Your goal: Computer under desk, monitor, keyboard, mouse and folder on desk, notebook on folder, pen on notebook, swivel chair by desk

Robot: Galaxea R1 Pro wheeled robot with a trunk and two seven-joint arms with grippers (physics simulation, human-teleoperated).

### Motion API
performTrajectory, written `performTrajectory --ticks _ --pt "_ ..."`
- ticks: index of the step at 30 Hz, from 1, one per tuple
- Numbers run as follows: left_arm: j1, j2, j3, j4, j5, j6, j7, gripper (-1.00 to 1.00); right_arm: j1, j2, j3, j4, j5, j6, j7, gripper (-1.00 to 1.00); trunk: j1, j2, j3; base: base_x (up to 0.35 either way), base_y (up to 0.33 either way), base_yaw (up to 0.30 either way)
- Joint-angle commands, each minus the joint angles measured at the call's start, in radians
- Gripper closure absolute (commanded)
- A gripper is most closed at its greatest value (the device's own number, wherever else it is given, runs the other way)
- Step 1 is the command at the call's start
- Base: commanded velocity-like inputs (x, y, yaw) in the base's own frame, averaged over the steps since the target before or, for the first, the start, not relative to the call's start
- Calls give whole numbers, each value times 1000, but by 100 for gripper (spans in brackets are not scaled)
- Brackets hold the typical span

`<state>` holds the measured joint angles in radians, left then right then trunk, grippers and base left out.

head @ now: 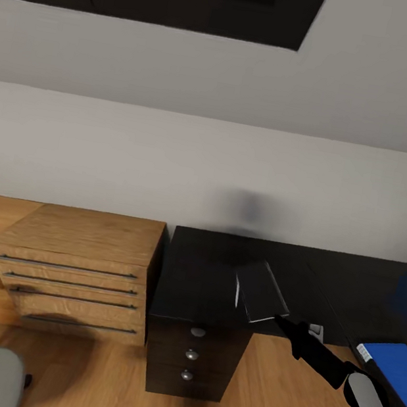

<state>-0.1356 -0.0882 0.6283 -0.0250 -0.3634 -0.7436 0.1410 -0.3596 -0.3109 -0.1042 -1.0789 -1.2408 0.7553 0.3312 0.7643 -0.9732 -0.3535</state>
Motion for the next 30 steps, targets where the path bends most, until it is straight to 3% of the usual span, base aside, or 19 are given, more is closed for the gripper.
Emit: performTrajectory --ticks 1,10,30 --pt "-1 0 2 0 -11 -2 9 -100 -1 0 -2 1 -1 6 5 100 0 -1 -1 0 0 -49" --pt "-1 0 2 0 -11 -2 9 -100 -1 0 -22 2 1 6 4 100 0 -1 -1 0 0 -30" --pt "0 5 2 0 -12 -1 9 -100 -1 5 -20 15 5 4 5 100 0 -1 3 0 0 -241"
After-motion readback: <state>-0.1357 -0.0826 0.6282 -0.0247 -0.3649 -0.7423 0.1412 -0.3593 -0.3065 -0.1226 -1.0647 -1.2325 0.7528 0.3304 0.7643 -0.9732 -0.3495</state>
